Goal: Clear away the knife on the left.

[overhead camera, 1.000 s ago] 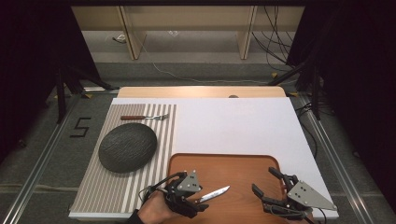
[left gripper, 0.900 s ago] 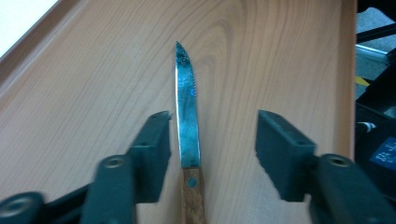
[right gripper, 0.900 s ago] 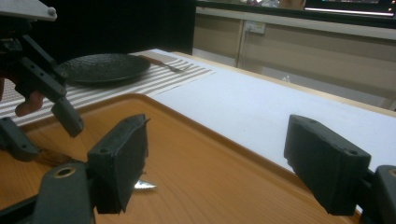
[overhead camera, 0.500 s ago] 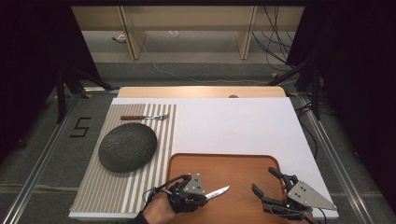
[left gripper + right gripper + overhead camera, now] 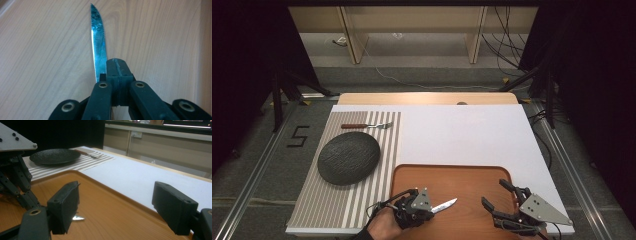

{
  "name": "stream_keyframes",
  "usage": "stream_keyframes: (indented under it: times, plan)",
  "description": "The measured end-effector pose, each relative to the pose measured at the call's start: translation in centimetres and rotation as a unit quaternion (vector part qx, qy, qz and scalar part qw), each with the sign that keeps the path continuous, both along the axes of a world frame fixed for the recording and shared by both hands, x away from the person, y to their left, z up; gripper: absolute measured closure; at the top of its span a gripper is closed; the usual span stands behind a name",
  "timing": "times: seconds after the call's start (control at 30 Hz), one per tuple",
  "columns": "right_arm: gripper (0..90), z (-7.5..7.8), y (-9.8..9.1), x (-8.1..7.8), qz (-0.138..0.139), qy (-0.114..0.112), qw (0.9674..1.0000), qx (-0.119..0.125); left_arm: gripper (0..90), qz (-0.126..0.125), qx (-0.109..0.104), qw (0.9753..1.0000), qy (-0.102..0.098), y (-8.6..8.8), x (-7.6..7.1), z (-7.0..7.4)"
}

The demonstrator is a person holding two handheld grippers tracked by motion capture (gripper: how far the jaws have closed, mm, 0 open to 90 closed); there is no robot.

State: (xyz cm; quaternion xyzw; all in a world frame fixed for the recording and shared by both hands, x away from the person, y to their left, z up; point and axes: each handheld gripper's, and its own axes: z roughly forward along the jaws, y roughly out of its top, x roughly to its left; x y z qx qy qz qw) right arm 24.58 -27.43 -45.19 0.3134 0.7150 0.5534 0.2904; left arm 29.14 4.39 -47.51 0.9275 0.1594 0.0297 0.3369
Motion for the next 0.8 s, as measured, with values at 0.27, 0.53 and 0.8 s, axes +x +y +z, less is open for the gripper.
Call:
stream_keyframes:
  times: [0.27, 0.53, 0.8]
  plan:
    - [23.1, 0.0, 0.0, 0.0, 0.0, -0.001, 1.0, 0.0, 89.5, 0.012, 0.004, 0.9999, 0.001, 0.2, 0.2, -0.3]
    - [23.1, 0.1, 0.0, 0.0, -0.001, -0.002, 1.0, 0.002, 89.6, 0.012, 0.009, 0.9999, 0.004, 0.6, 0.1, -0.2]
    - [23.1, 0.1, 0.0, -0.1, -0.001, -0.003, 1.0, 0.002, 89.6, 0.012, 0.01, 0.9998, 0.009, 1.2, 0.2, -0.2]
